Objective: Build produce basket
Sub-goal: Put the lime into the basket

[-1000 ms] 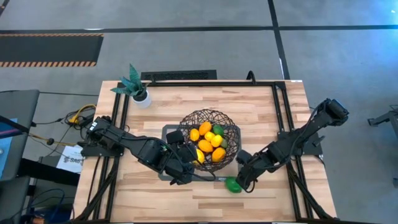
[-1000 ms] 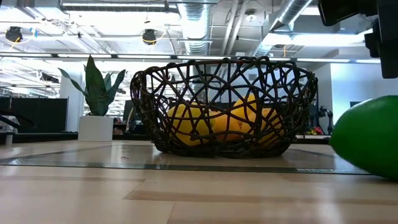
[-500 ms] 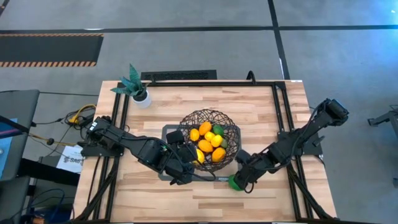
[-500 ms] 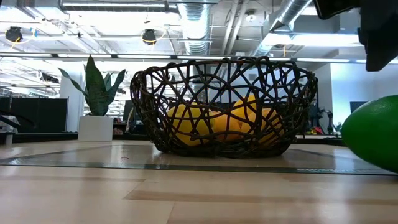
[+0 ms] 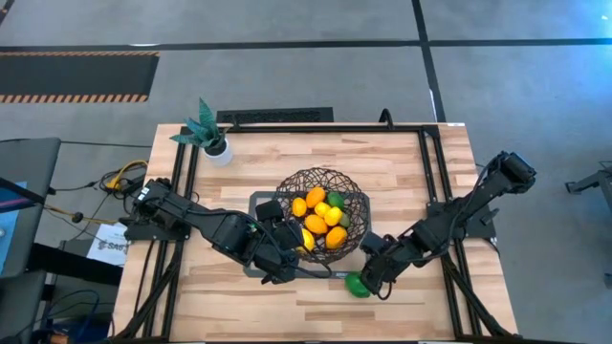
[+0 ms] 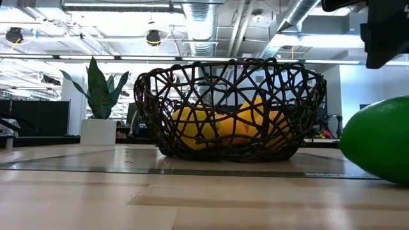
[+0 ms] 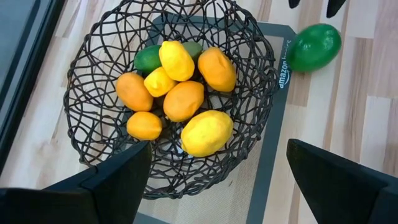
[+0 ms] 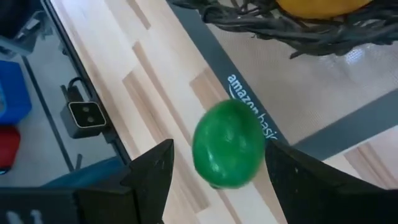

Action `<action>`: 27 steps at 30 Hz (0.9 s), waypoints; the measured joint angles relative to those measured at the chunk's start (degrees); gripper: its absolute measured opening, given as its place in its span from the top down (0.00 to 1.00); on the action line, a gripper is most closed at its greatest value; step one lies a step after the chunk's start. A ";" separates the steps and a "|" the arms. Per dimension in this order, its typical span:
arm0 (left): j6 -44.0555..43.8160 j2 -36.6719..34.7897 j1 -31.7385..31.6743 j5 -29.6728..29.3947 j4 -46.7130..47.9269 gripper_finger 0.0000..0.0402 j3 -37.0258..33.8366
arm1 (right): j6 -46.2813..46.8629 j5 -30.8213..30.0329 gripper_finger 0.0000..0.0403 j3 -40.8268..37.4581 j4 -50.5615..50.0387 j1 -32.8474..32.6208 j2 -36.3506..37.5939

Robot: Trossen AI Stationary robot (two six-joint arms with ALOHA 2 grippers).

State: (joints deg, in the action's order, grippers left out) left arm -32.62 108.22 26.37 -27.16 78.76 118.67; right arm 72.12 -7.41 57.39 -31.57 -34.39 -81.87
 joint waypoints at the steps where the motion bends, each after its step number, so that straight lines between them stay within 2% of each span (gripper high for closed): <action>1: 0.00 0.00 0.00 0.00 0.00 0.11 0.00 | -0.02 -0.07 0.33 0.00 0.16 0.00 0.00; 9: 0.00 0.00 0.00 0.00 0.00 0.11 0.00 | 0.51 -0.23 0.33 0.00 -1.45 -1.42 -0.27; 12: 0.00 0.00 0.00 0.00 0.00 0.11 0.00 | 3.09 -0.19 0.31 -0.04 -1.28 -1.98 -3.05; 16: 0.00 0.00 0.00 0.00 -0.14 0.11 0.00 | 4.24 1.02 0.24 0.05 1.92 -2.93 -7.86; 22: -0.02 0.00 0.00 0.00 -0.24 0.11 0.00 | 3.49 3.03 0.03 -0.07 3.66 -2.24 -10.12; 27: -0.04 0.00 0.00 -0.02 -0.24 0.11 0.00 | 3.45 2.99 0.04 -0.04 6.62 -0.89 -10.23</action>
State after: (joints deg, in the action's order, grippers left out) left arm -32.67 108.22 26.37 -27.18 78.52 118.67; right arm 75.57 -4.43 57.35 -24.95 -35.28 -92.09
